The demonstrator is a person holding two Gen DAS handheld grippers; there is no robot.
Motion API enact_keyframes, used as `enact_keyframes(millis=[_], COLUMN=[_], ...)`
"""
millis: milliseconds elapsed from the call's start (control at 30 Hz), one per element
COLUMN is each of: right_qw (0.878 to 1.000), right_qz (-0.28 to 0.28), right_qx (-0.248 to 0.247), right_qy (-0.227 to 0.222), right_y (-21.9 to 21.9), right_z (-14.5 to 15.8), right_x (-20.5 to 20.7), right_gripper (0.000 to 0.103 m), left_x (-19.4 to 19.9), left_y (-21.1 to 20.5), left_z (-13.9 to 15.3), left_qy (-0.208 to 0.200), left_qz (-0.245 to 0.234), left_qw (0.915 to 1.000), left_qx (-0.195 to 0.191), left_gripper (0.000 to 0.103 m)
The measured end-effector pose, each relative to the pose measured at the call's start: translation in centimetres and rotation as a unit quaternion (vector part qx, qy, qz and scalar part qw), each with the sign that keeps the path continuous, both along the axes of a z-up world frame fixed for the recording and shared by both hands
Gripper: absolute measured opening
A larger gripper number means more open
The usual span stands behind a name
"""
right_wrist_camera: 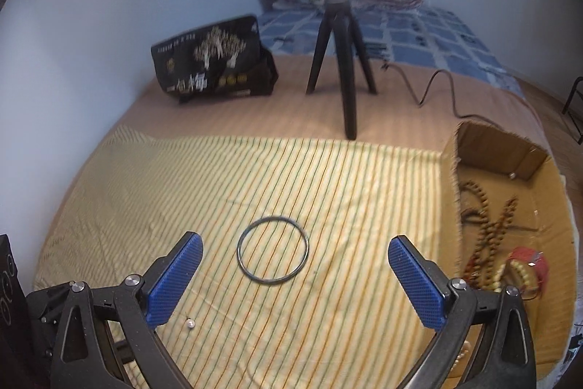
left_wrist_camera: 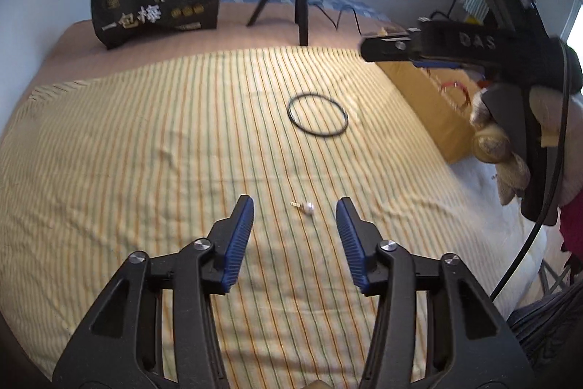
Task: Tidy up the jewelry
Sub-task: 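Grasp the other pearl earring with the left tool while the right tool grasps the black bangle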
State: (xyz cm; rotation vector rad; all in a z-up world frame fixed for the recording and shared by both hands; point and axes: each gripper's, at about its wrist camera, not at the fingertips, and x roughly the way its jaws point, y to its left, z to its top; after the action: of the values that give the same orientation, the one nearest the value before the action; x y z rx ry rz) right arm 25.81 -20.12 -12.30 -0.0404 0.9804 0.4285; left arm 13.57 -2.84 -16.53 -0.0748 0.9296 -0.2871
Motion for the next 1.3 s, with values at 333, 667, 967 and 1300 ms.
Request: enact_keyframes(millis=[333,667,967,1300], right_qw=[0.999,0.997,0.996,0.994], right_qz=[0.020,0.045,0.060,0.073], right_qx=[-0.016,-0.023,-0.028,-0.069], right_qy=[0.037,0.053,0.060,0.044], right_y=[1.7,3.1,4.1,5.1], right_z=[-3.9,-5.9,-7.3,-8.3], right_x=[0.7,1.1,1.5,1.3], right_gripper=[0.098,0.091,0.089,0.082], left_x=[1.0,1.8,2.4,2.2], left_y=[-1.0,-1.3,-1.3,-1.2], left_z=[-1.9,-2.9,-3.3,-3.5], left_qy=[0.019,0.024,0.019,0.014], left_qz=[-0.015,-0.010,-0.011,-0.013], left_qw=[0.9997,0.9997,0.9997,0.9998], left_qx=[0.001,0.000,0.006,0.010], left_gripper=[0.031,0.031,0.023,0.017])
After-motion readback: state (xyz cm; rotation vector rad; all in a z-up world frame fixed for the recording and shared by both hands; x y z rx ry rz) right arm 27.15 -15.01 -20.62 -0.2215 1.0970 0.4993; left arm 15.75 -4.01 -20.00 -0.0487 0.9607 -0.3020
